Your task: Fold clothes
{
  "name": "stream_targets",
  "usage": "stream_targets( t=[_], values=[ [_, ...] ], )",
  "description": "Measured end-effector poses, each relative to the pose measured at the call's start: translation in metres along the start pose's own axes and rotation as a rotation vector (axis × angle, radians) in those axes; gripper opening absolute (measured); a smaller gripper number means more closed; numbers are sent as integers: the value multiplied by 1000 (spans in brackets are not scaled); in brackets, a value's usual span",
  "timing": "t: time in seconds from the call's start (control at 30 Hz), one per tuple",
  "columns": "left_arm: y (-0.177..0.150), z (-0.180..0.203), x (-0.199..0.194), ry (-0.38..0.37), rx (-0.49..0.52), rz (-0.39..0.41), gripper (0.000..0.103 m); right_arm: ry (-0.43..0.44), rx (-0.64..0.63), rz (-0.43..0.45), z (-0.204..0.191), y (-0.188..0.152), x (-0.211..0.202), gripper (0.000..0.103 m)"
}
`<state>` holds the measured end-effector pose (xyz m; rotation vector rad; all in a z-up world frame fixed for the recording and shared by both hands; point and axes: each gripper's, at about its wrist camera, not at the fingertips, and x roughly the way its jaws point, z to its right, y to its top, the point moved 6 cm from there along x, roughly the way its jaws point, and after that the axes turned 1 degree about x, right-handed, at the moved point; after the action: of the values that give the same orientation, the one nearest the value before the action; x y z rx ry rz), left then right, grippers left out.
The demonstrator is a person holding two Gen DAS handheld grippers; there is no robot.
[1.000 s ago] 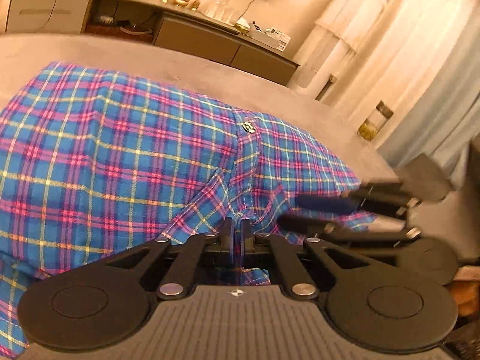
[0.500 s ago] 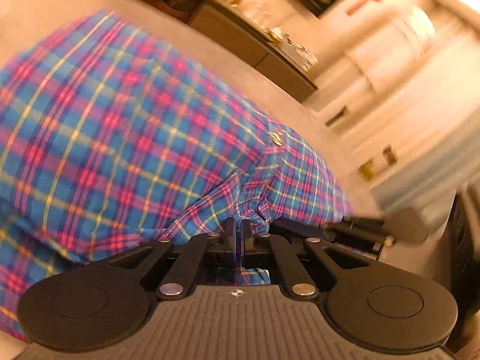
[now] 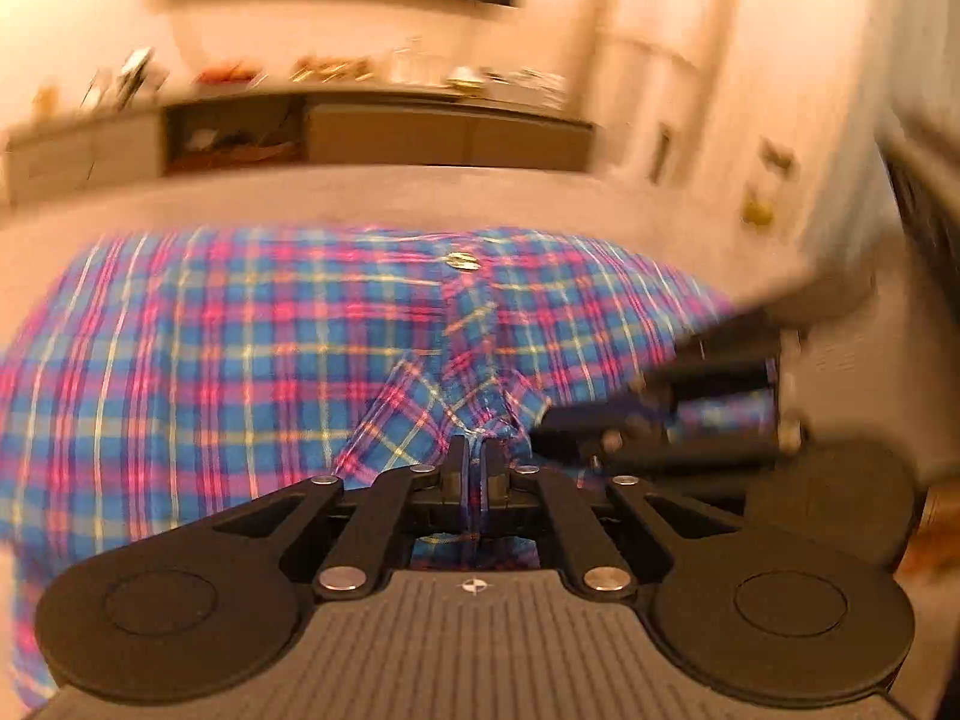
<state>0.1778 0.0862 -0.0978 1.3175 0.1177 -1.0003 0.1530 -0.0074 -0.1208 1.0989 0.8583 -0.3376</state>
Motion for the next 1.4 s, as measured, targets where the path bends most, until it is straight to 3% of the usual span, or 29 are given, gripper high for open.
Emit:
stream_targets(
  t=[0.13,0.2,0.37,0.47,0.53,0.67,0.8,0.9,1.07,1.13,1.2,1.3,1.37,1.4],
  values=[
    [-4,-35,2,-113,-412,-13,1,3,-39,-72,-1,8,5,5],
    [-8,-40,3,-147,-520,-15,1,-11,-97,-104,-6,13,8,4],
    [-14,-39,3,-144,-552,9,1,-13,-210,-195,-16,26,15,3],
    [-16,-32,4,-123,-507,15,1,65,-115,-245,2,38,17,4],
    [-16,-33,4,-127,-502,12,1,66,-41,-225,17,44,11,11],
    [-17,-34,1,-125,-489,12,1,115,20,-145,14,48,-8,12],
    [-16,-34,-4,-103,-455,20,1,137,46,-170,5,39,9,10],
    [-14,-18,-8,-46,-301,45,1,173,131,-192,15,38,22,9],
    [-22,51,-5,116,416,-1,2,266,287,-227,37,33,27,8],
    [-32,67,-6,127,603,-18,3,266,382,-199,55,22,17,8],
    [-36,73,-10,120,673,-29,3,215,422,-142,78,11,4,13],
    [-37,82,-19,114,747,-25,3,113,332,-99,87,-14,-18,17],
    [-39,97,-32,73,799,6,14,44,256,-78,90,-31,-33,37],
    [-42,106,-38,39,825,21,29,10,217,-67,91,-40,-41,41]
  ],
)
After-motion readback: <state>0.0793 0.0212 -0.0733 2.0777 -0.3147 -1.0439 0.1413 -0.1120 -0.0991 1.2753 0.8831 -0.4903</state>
